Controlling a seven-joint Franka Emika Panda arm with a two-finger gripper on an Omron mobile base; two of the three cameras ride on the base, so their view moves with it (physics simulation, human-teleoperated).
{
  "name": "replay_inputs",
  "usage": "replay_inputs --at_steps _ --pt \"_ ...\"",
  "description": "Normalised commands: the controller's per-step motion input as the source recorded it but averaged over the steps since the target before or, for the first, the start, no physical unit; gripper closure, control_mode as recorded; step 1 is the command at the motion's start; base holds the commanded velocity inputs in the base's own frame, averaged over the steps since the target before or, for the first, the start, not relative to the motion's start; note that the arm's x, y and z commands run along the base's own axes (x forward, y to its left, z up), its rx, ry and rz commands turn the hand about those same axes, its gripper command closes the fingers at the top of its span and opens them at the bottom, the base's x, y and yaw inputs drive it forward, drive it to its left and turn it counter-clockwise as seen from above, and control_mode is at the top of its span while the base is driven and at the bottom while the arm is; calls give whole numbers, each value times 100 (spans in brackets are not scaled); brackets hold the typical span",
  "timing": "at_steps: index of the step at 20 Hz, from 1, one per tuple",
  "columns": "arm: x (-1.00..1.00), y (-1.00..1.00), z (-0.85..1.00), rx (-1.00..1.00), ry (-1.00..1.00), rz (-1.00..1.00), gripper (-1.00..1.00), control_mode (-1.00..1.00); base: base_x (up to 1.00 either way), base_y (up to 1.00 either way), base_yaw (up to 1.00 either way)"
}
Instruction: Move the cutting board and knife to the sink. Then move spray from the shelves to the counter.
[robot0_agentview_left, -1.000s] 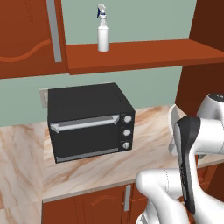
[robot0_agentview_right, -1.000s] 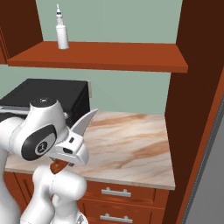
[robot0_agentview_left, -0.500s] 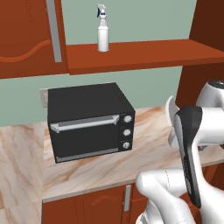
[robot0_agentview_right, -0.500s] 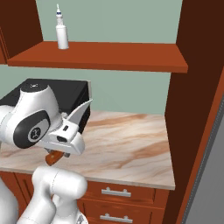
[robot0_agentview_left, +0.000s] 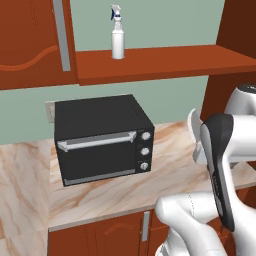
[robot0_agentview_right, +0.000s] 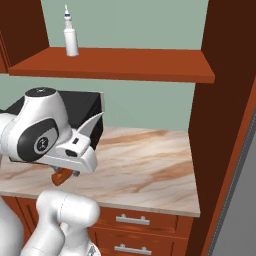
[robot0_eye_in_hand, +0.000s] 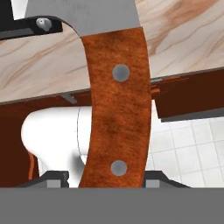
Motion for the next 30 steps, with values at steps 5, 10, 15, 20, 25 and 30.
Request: replay_inputs --at_steps 5,10,15,20,25,30 --pt "0 0 0 0 0 0 100 -100 0 0 0" --pt "0 0 0 0 0 0 100 100 -27 0 0" --pt "0 0 0 0 0 0 100 100 -100 -40 -13" --pt "0 0 0 0 0 0 100 100 -100 -57 -19" --pt "0 0 0 0 0 0 100 100 -100 -33 -38" --pt "0 0 0 0 0 0 100 100 -97 0 -73"
